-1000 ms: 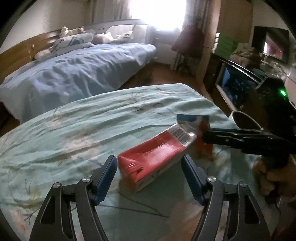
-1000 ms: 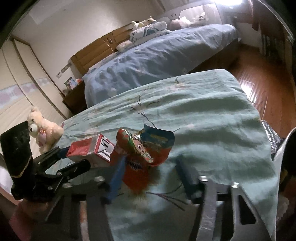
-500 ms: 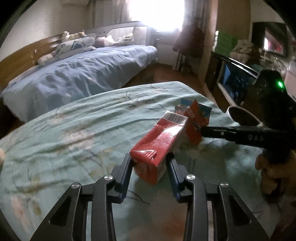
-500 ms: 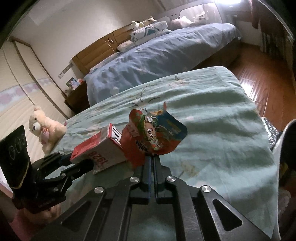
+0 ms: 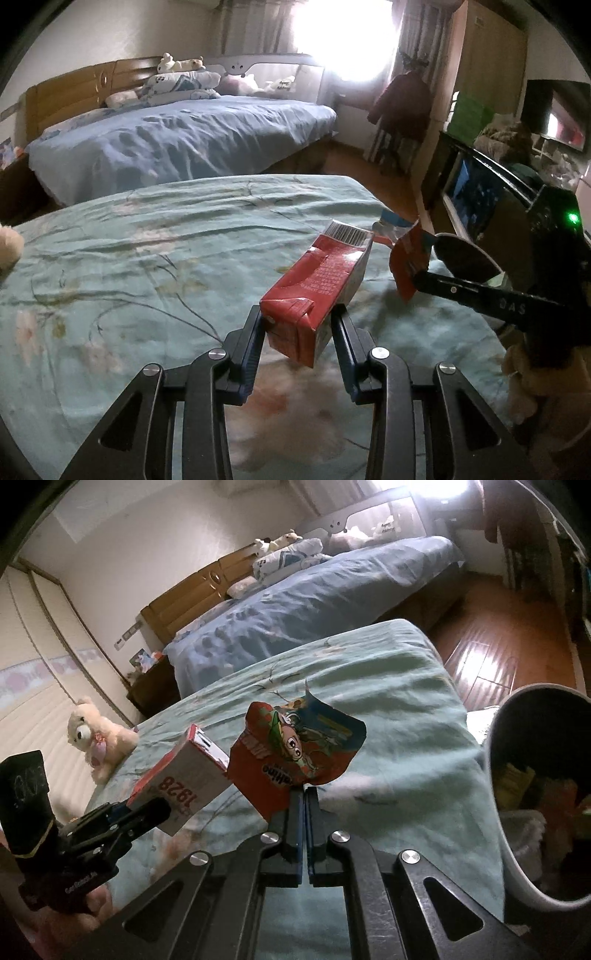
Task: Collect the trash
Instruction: 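Carry the milk carton and wrapper over the bin with both tools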
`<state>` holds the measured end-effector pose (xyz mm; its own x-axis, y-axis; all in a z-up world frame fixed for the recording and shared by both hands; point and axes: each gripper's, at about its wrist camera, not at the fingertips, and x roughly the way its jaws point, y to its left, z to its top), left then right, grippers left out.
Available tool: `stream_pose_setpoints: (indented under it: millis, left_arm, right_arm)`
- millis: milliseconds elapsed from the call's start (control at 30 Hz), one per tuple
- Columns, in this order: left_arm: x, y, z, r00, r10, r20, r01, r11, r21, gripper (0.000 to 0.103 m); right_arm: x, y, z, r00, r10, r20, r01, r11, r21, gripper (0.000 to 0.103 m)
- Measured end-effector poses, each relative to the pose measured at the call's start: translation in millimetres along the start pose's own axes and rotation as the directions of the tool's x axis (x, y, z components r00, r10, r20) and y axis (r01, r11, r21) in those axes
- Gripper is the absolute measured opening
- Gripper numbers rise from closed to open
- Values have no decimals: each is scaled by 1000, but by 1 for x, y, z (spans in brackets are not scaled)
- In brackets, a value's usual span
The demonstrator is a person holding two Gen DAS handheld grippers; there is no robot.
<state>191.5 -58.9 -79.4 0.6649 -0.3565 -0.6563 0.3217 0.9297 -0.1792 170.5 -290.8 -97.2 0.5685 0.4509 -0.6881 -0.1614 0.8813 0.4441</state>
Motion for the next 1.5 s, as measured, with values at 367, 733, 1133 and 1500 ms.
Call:
stream_pose_setpoints:
  millis: [367, 733, 1133, 1500]
  left_arm:
    - [-11, -32, -4, 1000, -9, -4, 9, 1000, -11, 35]
    - [-13, -63, -5, 999, -32, -5, 32, 999, 29, 35]
    - [-14, -81, -2, 999, -44, 0, 44, 997, 61, 35]
    - [-11, -85, -4, 999, -44, -11, 45, 997, 55, 35]
  right_arm:
    - [-34, -14, -16, 999, -23, 36, 22, 1000, 18, 1]
    - [-62, -31, -28, 997, -39, 62, 36, 998, 50, 1]
    - [-76, -40, -32, 996, -41, 78, 36, 997, 69, 1]
    - [-77, -38, -37, 996, -55, 77, 52, 998, 43, 1]
